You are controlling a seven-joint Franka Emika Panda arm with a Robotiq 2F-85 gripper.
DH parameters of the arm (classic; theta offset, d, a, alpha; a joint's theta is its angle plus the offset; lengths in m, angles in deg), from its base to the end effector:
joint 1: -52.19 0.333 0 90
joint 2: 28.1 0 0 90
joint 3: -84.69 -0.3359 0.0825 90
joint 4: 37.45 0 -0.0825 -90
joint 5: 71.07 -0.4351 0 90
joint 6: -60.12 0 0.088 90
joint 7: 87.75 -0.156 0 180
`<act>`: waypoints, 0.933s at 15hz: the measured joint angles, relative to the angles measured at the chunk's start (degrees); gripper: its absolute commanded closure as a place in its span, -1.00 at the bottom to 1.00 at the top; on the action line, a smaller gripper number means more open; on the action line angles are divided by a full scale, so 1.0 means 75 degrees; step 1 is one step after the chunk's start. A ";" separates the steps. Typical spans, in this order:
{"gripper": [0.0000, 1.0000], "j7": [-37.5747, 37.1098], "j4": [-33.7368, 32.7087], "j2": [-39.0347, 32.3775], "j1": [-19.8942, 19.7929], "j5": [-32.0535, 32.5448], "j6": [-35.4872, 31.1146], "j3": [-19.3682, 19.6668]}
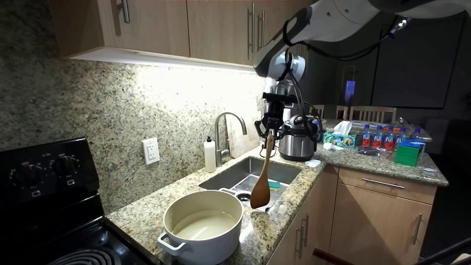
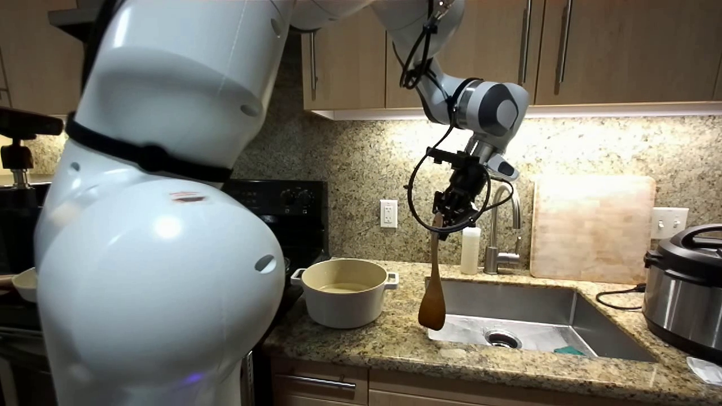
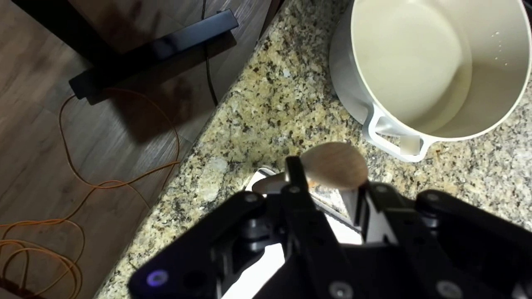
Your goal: Use the wooden spoon to stir in the pot
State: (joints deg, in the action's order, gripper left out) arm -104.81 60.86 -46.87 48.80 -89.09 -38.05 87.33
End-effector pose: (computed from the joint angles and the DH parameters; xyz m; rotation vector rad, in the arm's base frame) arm 0.6481 -0.0228 0.3295 -2.7560 0.7039 0.5091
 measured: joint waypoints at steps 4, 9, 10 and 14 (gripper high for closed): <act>0.81 0.0004 -0.0143 -0.0007 0.0070 -0.0004 0.0245 -0.0099; 0.81 0.0005 -0.0387 0.0096 0.0116 -0.0004 0.0405 -0.0202; 0.81 0.0008 -0.0394 0.0191 0.0120 -0.0003 0.0422 -0.0206; 0.81 0.0008 -0.0382 0.0772 0.0218 0.0019 0.0543 -0.0217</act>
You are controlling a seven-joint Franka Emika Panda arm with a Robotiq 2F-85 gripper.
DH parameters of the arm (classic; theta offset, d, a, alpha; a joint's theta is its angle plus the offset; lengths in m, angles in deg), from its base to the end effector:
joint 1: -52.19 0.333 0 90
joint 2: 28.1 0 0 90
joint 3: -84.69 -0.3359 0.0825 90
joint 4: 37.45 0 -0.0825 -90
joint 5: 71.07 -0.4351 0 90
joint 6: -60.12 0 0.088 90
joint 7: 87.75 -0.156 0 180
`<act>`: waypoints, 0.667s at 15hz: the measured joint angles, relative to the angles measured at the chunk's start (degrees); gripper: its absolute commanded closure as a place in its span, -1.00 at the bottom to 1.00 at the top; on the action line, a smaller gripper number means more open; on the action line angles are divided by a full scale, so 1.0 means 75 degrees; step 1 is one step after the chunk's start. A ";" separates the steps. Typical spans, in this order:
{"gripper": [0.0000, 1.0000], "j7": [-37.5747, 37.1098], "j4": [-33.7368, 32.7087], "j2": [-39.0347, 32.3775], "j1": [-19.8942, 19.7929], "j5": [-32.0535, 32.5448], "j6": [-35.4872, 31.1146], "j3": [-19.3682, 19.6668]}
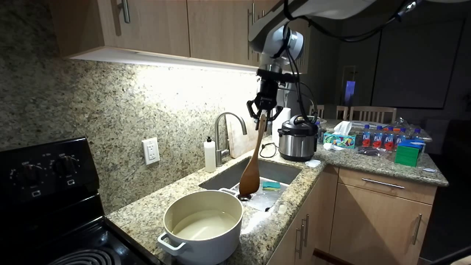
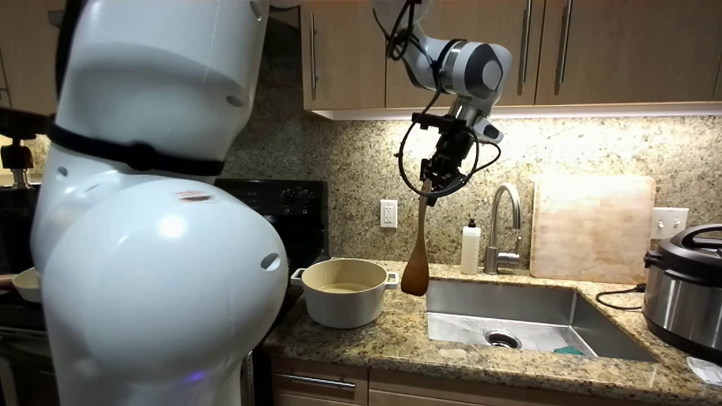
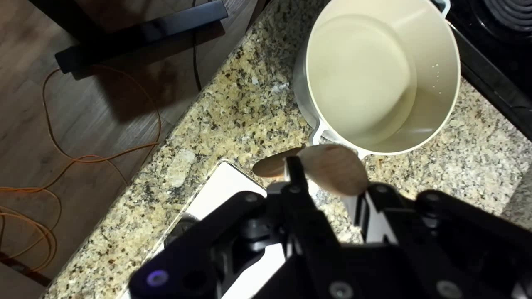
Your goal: Use the wooden spoon to stir in the pot
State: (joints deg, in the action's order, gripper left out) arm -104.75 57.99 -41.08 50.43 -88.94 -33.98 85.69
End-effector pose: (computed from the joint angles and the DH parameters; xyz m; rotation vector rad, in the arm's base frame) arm 0.6451 0.0154 0.4163 -2.7851 0.5744 0.4081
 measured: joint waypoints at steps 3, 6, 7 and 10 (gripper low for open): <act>0.81 0.0000 0.0026 0.0476 0.0123 0.0044 0.0104 -0.0021; 0.81 0.0000 0.0116 0.0952 0.0272 0.0109 0.0142 -0.0057; 0.81 -0.0001 0.0166 0.1109 0.0323 0.0173 0.0147 -0.0088; 0.81 -0.0002 0.0345 0.1470 0.0492 0.0445 0.0159 -0.0248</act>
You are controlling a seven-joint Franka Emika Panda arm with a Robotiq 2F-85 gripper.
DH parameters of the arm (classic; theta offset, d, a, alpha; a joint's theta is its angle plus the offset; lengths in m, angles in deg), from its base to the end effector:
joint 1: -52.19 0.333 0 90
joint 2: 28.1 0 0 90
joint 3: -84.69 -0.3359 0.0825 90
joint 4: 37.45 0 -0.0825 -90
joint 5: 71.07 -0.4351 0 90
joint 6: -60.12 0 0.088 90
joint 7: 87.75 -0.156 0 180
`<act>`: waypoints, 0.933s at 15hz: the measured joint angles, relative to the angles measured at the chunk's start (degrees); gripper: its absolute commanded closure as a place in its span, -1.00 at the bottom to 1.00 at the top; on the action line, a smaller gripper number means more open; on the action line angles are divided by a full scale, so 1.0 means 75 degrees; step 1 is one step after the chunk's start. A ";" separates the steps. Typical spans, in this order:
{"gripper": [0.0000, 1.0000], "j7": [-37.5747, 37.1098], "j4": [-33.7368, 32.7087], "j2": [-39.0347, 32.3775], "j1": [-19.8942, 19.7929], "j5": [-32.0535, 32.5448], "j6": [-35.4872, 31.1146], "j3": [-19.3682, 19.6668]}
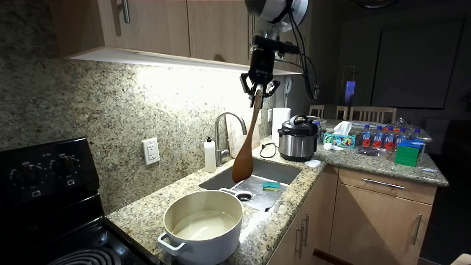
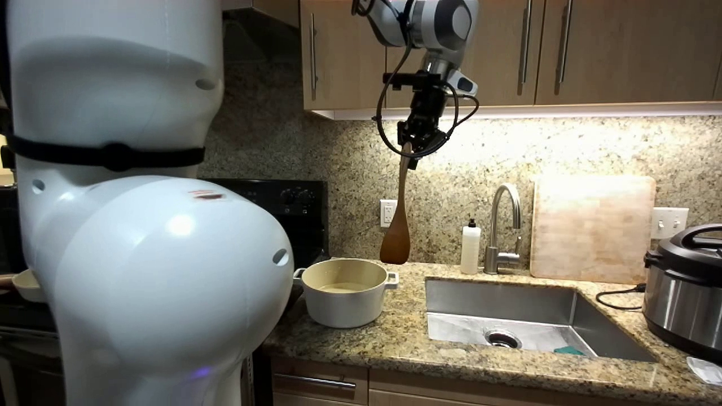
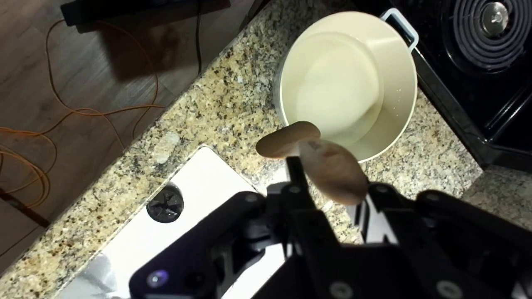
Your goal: Use the wooden spoon to stir in the pot
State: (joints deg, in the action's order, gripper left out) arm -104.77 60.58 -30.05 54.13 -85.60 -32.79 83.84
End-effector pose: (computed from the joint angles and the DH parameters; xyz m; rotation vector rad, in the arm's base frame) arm 0.6031 0.0673 0.5109 -2.8763 0.4010 0.2402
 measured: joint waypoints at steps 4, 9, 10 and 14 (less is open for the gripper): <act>0.81 0.0000 0.0219 0.0126 0.0268 0.0216 -0.0031 -0.0278; 0.99 0.0000 0.0670 0.0112 0.0546 0.0273 -0.0870 -0.0581; 1.00 0.0000 0.0738 0.0087 0.0591 0.0273 -0.1019 -0.0622; 0.93 0.0000 0.0826 -0.0155 0.0735 0.0273 -0.1434 -0.0792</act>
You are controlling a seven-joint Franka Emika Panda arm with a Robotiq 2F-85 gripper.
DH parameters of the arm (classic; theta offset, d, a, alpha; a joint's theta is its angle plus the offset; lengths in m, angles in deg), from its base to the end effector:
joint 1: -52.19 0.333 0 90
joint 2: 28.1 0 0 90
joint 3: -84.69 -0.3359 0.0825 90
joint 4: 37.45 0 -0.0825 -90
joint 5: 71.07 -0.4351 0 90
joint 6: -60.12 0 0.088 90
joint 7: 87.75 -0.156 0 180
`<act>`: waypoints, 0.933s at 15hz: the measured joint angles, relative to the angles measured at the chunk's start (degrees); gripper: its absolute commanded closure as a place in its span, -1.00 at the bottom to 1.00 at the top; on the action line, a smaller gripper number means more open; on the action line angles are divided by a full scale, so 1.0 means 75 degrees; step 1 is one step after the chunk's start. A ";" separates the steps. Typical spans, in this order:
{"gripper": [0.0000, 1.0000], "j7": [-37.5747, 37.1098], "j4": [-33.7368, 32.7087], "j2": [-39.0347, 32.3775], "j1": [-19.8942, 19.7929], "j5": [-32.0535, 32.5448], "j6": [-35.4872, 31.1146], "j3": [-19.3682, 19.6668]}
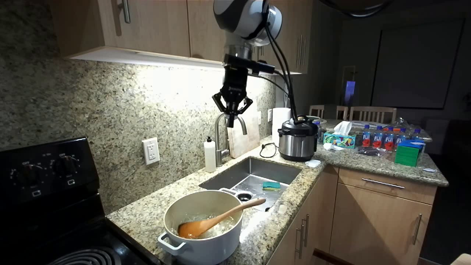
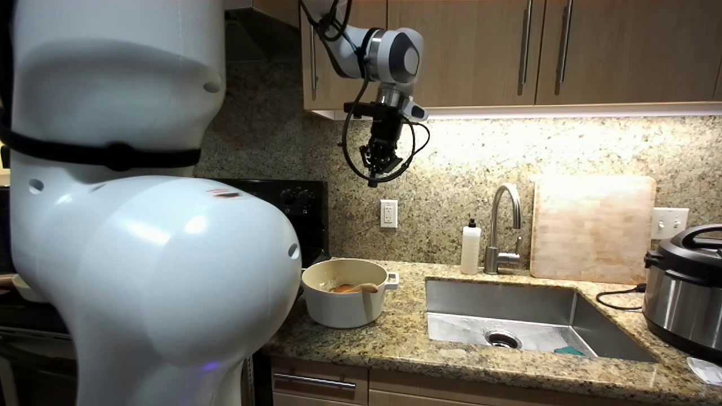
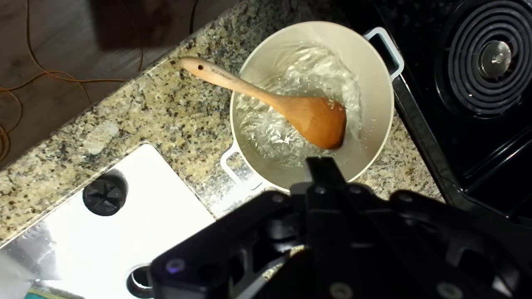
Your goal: Use the wooden spoon to stir in the pot
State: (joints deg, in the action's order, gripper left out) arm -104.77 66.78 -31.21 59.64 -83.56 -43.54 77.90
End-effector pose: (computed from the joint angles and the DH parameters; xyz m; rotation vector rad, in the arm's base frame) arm 0.5934 0.1789 0.4550 -2.9409 0.1574 0.1771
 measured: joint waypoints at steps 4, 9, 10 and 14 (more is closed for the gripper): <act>0.95 0.0000 -0.0005 -0.0297 0.0077 0.0000 -0.0103 -0.0048; 0.96 0.0001 0.0008 -0.0494 0.0081 0.0022 -0.0116 -0.0046; 0.45 0.0001 0.0022 -0.0527 0.0081 0.0063 -0.0115 -0.0046; 0.18 0.0001 0.0193 -0.0626 0.0101 0.0490 -0.0112 -0.0046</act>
State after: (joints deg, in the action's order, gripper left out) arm -104.76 68.22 -35.91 60.40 -79.89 -44.39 77.55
